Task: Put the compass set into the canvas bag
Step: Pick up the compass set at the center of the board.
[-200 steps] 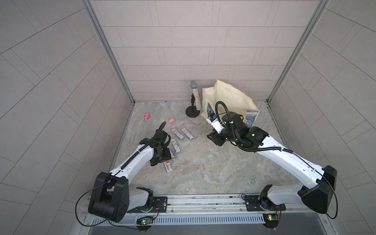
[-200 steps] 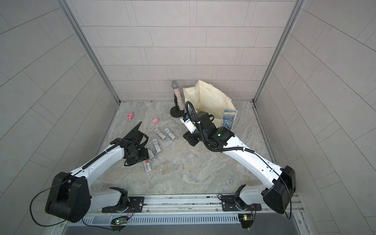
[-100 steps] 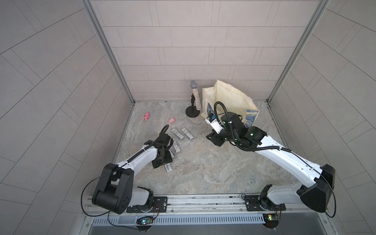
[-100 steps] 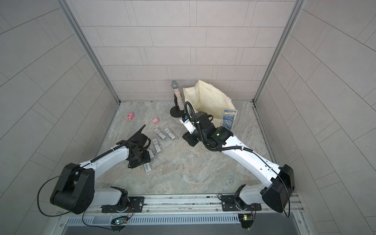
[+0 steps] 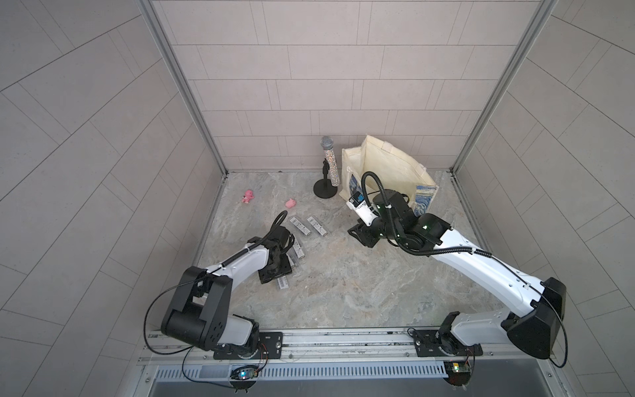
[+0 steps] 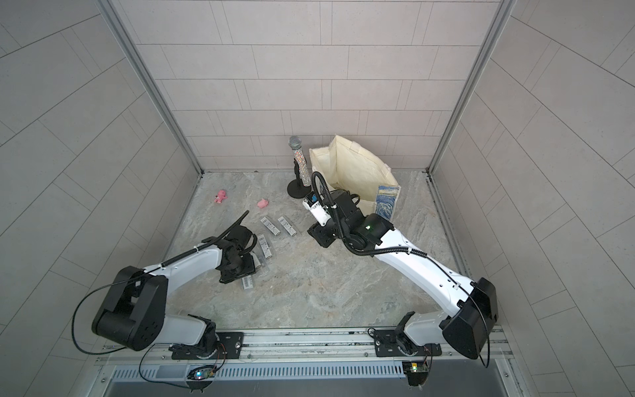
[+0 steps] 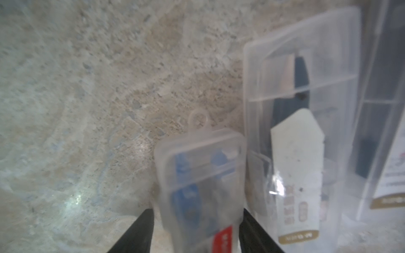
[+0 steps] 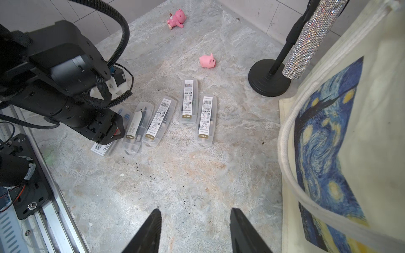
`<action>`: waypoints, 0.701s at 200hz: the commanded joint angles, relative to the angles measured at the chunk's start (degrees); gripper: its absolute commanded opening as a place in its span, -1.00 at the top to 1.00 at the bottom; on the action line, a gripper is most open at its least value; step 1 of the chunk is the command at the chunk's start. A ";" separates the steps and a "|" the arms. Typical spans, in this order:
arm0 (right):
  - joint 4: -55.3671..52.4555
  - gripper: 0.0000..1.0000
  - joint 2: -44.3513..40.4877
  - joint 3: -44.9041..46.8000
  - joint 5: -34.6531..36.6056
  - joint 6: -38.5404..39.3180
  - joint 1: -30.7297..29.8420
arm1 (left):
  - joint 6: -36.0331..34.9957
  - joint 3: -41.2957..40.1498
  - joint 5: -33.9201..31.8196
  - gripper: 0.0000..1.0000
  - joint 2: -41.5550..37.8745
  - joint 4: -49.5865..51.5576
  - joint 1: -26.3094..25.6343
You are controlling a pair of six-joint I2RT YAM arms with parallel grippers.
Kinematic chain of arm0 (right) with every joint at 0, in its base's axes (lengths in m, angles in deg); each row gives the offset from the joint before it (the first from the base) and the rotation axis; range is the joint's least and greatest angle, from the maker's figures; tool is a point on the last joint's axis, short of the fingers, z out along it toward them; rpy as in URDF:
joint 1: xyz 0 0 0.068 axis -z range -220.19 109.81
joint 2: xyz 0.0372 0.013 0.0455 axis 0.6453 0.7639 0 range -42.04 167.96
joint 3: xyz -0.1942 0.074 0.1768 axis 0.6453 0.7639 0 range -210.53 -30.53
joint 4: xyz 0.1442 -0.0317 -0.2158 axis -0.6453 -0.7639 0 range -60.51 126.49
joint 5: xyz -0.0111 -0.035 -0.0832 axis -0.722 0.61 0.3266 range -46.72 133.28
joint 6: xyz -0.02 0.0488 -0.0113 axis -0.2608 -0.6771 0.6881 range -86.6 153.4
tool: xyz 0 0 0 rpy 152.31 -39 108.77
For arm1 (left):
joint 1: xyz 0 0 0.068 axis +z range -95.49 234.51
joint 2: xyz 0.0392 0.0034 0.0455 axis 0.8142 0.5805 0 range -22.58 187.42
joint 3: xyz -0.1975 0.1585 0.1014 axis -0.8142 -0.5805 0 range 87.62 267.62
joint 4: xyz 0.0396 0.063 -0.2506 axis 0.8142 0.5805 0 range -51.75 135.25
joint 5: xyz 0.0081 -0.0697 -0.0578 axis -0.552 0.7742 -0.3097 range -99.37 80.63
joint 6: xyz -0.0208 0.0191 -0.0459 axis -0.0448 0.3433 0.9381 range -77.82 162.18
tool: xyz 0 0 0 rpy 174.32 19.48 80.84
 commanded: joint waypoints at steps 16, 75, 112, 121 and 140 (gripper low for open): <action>0.29 -0.06 0.24 -0.95 -0.29 0.69 -0.12 | 1.03 -1.57 -1.09 -0.27 -0.66 0.24 -0.11; 0.34 -0.06 0.23 -0.71 -0.34 0.81 -0.12 | 1.22 -1.67 -1.59 -0.08 -1.34 0.06 -0.08; 0.22 -0.06 0.06 -0.69 -0.15 0.93 -0.12 | 1.48 -1.82 -0.97 0.06 -1.34 -1.04 -0.02; 0.25 -0.06 0.04 -0.60 -0.13 0.91 -0.12 | 1.65 -1.93 -0.86 0.06 -1.25 -1.46 -0.13; 0.24 -0.06 0.05 -0.60 -0.24 0.91 -0.12 | 1.93 -2.19 -0.93 0.00 -1.21 -1.88 0.01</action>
